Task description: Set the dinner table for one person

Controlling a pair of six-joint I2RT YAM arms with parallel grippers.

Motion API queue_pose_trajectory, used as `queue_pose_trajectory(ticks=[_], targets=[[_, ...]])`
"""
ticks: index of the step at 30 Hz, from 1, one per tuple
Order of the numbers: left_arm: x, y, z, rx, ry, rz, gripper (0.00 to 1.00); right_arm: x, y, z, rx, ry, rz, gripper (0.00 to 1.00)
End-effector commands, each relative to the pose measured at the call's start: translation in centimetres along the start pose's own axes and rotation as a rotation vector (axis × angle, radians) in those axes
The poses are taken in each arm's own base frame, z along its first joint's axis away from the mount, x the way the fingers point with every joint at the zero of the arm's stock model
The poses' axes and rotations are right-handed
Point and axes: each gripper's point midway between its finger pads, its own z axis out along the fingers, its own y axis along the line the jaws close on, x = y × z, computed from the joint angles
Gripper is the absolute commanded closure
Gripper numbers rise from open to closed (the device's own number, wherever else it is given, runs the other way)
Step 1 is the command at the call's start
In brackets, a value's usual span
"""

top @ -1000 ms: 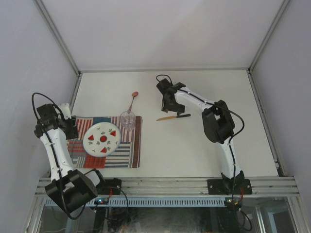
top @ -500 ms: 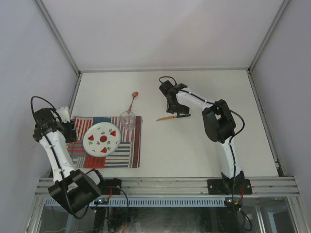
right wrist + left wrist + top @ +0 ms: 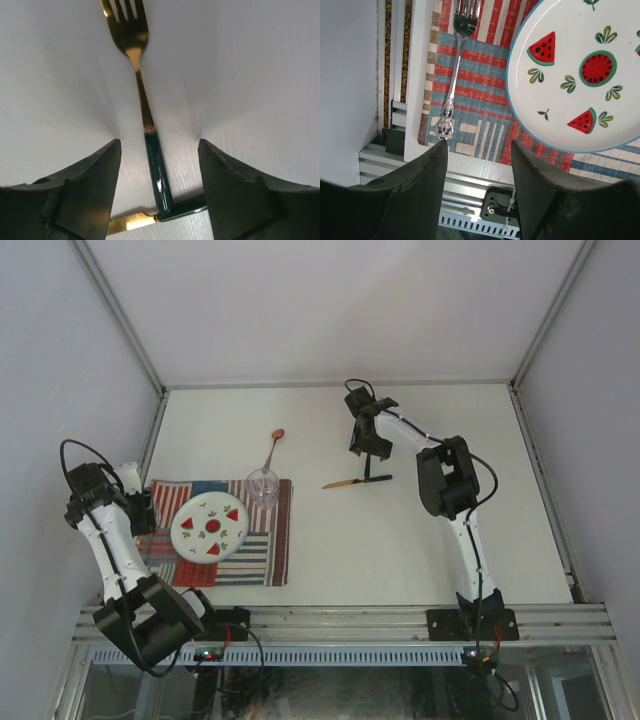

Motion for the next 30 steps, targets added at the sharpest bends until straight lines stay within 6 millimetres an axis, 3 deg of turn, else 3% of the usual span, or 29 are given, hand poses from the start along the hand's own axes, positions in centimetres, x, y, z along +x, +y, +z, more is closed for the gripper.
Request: queue_pose_trajectory(ticks=[1, 2, 6, 12, 22, 26, 30], targets=[[-1.7, 0.8, -0.7, -0.014, -0.053, 0.002, 0.42, -0.9, 2.0, -0.2, -0.066, 0.003, -0.009, 0.43], [-1.7, 0.8, -0.7, -0.014, -0.053, 0.000, 0.42, -0.6, 2.3, 0.0, -0.073, 0.008, -0.014, 0.51], [-1.6, 1.0, -0.7, -0.019, -0.052, -0.004, 0.42, 0.9, 3.1, 0.1, -0.089, 0.048, -0.032, 1.00], [-1.2, 1.2, -0.5, -0.019, -0.047, -0.014, 0.42, 2.8, 3.4, -1.6, -0.073, 0.022, -0.093, 1.00], [-1.0, 1.0, -0.2, -0.004, -0.046, -0.026, 0.42, 2.2, 4.9, -6.2, -0.135, -0.037, -0.126, 1.00], [-1.0, 0.9, -0.1, 0.003, -0.041, -0.031, 0.42, 3.4, 5.5, -7.3, -0.147, -0.015, -0.134, 1.00], [-1.2, 0.9, -0.2, 0.004, -0.050, -0.030, 0.42, 5.9, 6.9, -8.6, -0.168, 0.001, -0.158, 1.00]])
